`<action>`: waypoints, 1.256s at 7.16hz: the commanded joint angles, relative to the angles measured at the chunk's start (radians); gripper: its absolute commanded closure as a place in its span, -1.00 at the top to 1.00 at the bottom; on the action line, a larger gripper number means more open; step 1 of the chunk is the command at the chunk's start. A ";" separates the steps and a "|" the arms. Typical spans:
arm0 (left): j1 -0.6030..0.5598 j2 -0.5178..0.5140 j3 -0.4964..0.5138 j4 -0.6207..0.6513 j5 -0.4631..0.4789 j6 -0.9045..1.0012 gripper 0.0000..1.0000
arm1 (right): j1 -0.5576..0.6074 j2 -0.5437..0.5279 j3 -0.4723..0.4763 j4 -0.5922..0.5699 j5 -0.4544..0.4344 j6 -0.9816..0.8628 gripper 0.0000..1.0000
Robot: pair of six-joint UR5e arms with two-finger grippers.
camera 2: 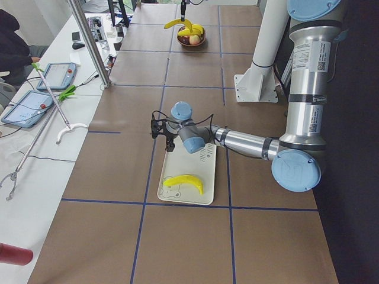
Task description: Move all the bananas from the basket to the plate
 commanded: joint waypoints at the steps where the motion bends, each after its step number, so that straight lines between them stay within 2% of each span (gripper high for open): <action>1: 0.013 -0.156 -0.004 -0.087 -0.002 -0.296 0.99 | -0.285 0.068 -0.007 0.272 -0.297 0.328 -0.98; 2: 0.031 -0.233 -0.010 -0.089 -0.042 -0.406 0.99 | -0.409 0.080 -0.023 0.322 -0.433 0.330 -0.98; 3: 0.086 -0.317 -0.003 -0.087 -0.068 -0.555 0.99 | -0.480 0.140 -0.049 0.323 -0.522 0.333 -0.99; 4: 0.181 -0.400 0.000 -0.079 -0.062 -0.634 0.99 | -0.522 0.169 -0.066 0.324 -0.567 0.332 -0.99; 6: 0.231 -0.460 0.005 -0.079 -0.060 -0.705 0.98 | -0.538 0.176 -0.072 0.324 -0.572 0.332 -0.99; 9: 0.266 -0.508 0.013 -0.079 -0.047 -0.710 0.98 | -0.549 0.177 -0.078 0.326 -0.574 0.329 -0.99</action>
